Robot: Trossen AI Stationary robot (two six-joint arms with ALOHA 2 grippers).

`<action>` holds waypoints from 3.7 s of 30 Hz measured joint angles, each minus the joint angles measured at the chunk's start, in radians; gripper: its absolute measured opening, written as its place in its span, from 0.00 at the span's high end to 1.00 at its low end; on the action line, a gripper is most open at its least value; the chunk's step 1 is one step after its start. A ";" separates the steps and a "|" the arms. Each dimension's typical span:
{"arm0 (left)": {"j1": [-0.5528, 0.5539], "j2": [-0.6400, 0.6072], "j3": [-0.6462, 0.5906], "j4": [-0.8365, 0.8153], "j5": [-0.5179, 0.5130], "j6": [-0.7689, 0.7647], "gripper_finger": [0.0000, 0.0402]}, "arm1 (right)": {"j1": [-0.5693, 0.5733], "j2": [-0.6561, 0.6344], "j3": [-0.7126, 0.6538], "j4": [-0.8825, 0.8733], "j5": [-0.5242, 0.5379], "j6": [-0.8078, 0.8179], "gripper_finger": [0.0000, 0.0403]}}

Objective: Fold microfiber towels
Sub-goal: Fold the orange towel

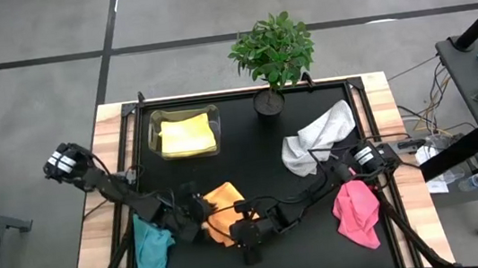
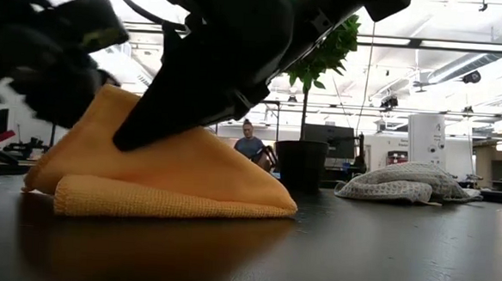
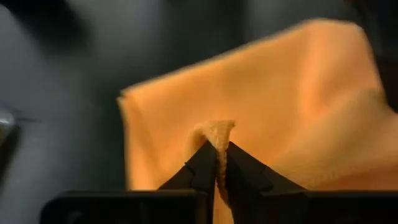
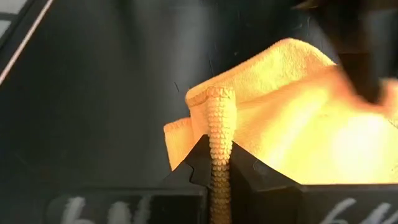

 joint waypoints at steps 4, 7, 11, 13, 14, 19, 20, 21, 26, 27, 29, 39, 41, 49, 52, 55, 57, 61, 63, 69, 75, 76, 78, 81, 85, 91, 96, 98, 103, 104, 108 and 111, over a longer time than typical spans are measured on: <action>0.061 -0.036 -0.001 0.021 -0.002 0.113 0.98 | 0.000 -0.005 0.010 -0.050 0.003 0.005 0.97; 0.106 -0.067 0.002 0.030 0.000 0.195 1.00 | 0.000 -0.018 0.016 -0.093 0.033 0.027 0.97; 0.167 -0.104 -0.001 0.025 -0.001 0.288 1.00 | 0.003 -0.051 0.017 -0.160 0.141 0.030 0.97; 0.199 -0.122 0.000 0.028 -0.001 0.333 1.00 | 0.003 -0.068 0.017 -0.197 0.189 0.036 0.97; 0.215 -0.134 0.000 0.026 -0.001 0.355 1.00 | 0.003 -0.076 0.017 -0.212 0.213 0.043 0.97; 0.287 -0.191 -0.002 0.027 0.002 0.459 1.00 | 0.002 -0.116 0.015 -0.296 0.322 0.089 0.97; 0.296 -0.200 -0.002 0.027 0.008 0.479 1.00 | 0.001 -0.122 0.012 -0.303 0.326 0.108 0.97; 0.302 -0.209 -0.005 0.023 0.017 0.485 1.00 | 0.001 -0.124 0.009 -0.305 0.328 0.127 0.97; 0.303 -0.238 -0.030 -0.019 0.049 0.440 1.00 | 0.012 -0.101 -0.005 -0.222 0.291 0.165 0.97; 0.302 -0.242 -0.033 -0.034 0.072 0.430 1.00 | 0.015 -0.089 -0.006 -0.198 0.272 0.166 0.97; 0.302 -0.242 -0.034 -0.038 0.152 0.429 1.00 | 0.020 -0.062 -0.008 -0.152 0.232 0.159 0.97; 0.302 -0.279 -0.026 -0.281 0.370 0.276 0.77 | 0.025 -0.006 -0.010 -0.068 0.121 0.139 0.97; 0.300 -0.297 -0.021 -0.350 0.430 0.214 0.69 | 0.027 -0.006 -0.010 -0.065 0.120 0.138 0.97; 0.290 -0.371 -0.021 -0.481 0.644 0.140 0.50 | 0.028 -0.006 -0.010 -0.044 0.121 0.130 0.97; 0.254 -0.388 -0.021 -0.473 0.647 0.150 0.49 | 0.027 -0.006 -0.010 -0.044 0.122 0.130 0.97; 0.188 -0.383 -0.021 -0.446 0.615 0.190 0.49 | 0.027 -0.006 -0.010 -0.044 0.123 0.130 0.97; 0.135 -0.363 -0.021 -0.421 0.576 0.192 0.49 | 0.027 -0.006 -0.010 -0.044 0.125 0.130 0.97; 0.046 -0.284 0.005 -0.401 0.480 0.107 0.49 | 0.026 -0.006 -0.010 -0.039 0.128 0.130 0.97; 0.024 -0.235 0.025 -0.401 0.481 0.089 0.47 | 0.026 -0.006 -0.010 -0.029 0.128 0.130 0.97; 0.010 -0.067 0.100 -0.429 0.466 0.113 0.36 | 0.026 -0.006 -0.010 -0.018 0.129 0.131 0.97; 0.009 0.069 0.203 -0.632 0.376 0.175 0.31 | 0.027 -0.006 -0.010 -0.021 0.128 0.132 0.97; 0.008 0.085 0.218 -0.653 0.360 0.188 0.31 | 0.027 -0.006 -0.010 -0.021 0.128 0.132 0.97; 0.007 0.106 0.239 -0.676 0.345 0.215 0.31 | 0.027 -0.006 -0.010 -0.020 0.128 0.132 0.97; 0.005 0.113 0.251 -0.689 0.338 0.219 0.31 | 0.027 -0.006 -0.011 -0.021 0.128 0.132 0.97; -0.009 0.087 0.251 -0.699 0.290 0.248 0.31 | 0.026 -0.006 -0.017 -0.020 0.128 0.137 0.97; -0.023 0.071 0.247 -0.689 0.213 0.275 0.31 | 0.025 -0.006 -0.023 -0.020 0.129 0.141 0.97; -0.022 0.083 0.245 -0.679 0.148 0.272 0.31 | 0.025 -0.006 -0.026 -0.020 0.129 0.142 0.97; -0.022 0.085 0.245 -0.665 0.116 0.272 0.31 | 0.025 -0.006 -0.027 -0.020 0.129 0.143 0.97; -0.022 0.085 0.244 -0.647 0.062 0.292 0.31 | 0.025 -0.006 -0.027 -0.020 0.129 0.143 0.97; -0.022 0.085 0.242 -0.646 0.063 0.297 0.31 | 0.025 -0.006 -0.027 -0.020 0.129 0.143 0.97; -0.021 0.085 0.213 -0.625 0.067 0.297 0.31 | 0.025 -0.006 -0.027 -0.020 0.129 0.143 0.97; -0.021 0.085 0.187 -0.595 0.072 0.297 0.35 | 0.025 -0.006 -0.027 -0.020 0.129 0.143 0.97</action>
